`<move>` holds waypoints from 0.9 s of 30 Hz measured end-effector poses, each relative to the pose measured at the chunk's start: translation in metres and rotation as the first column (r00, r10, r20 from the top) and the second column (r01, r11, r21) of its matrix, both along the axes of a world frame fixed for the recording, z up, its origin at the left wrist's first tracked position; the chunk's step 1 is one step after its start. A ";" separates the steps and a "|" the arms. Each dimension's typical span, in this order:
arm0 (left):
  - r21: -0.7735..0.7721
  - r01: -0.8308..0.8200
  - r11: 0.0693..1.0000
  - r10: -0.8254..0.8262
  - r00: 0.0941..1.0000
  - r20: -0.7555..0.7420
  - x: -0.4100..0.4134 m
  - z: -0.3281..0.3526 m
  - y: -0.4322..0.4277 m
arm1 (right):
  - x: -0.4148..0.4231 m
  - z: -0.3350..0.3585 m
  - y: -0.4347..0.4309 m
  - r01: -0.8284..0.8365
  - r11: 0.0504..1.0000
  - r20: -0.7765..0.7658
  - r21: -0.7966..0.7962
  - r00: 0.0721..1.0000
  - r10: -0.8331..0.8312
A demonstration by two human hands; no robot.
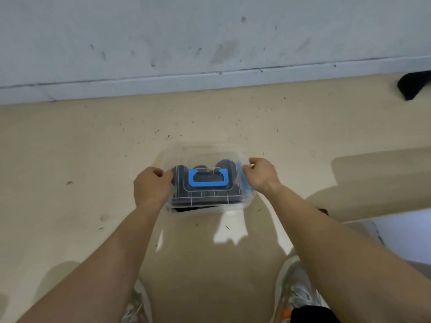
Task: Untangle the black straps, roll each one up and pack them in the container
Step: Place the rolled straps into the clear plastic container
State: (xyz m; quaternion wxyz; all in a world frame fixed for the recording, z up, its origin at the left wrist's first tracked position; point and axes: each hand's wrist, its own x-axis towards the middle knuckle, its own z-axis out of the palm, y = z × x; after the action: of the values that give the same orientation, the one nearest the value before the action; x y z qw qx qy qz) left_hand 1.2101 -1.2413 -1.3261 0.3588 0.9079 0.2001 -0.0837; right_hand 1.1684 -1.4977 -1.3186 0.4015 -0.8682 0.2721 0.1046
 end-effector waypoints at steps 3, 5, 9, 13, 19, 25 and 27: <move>0.025 -0.031 0.999 0.032 0.999 -0.041 -0.007 -0.004 0.009 | -0.004 -0.013 0.001 -0.021 0.999 0.013 0.048 1.000 0.021; 0.009 -0.055 0.998 0.056 0.996 -0.063 -0.016 -0.007 0.017 | -0.010 -0.020 0.003 -0.054 0.997 0.030 0.049 0.998 0.053; -0.076 -0.079 0.994 0.074 0.995 -0.072 -0.026 -0.011 0.021 | -0.020 -0.031 0.004 -0.054 0.998 0.041 0.045 0.998 0.052; -0.204 -0.157 0.966 0.138 0.985 -0.104 -0.030 -0.025 0.024 | -0.023 -0.039 0.012 0.058 0.998 -0.038 -0.007 0.998 -0.059; -0.220 -0.118 0.968 0.111 0.993 -0.046 -0.032 -0.027 0.020 | -0.026 -0.038 0.027 0.216 0.973 -0.035 0.080 0.976 -0.214; 0.143 0.048 0.989 -0.064 0.992 0.109 -0.035 -0.032 0.012 | -0.034 -0.041 0.047 0.045 0.908 0.121 -0.418 0.993 0.007; 0.168 0.058 0.984 -0.078 0.990 0.113 -0.030 -0.035 0.013 | -0.033 -0.042 0.047 0.029 0.892 0.111 -0.452 0.994 0.024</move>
State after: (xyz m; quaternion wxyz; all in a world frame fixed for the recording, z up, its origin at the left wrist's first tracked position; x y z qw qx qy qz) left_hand 1.1797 -1.2286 -1.3616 0.2911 0.9440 0.1533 -0.0247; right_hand 1.1358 -1.4510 -1.3604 0.2032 -0.9421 0.2666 -0.0117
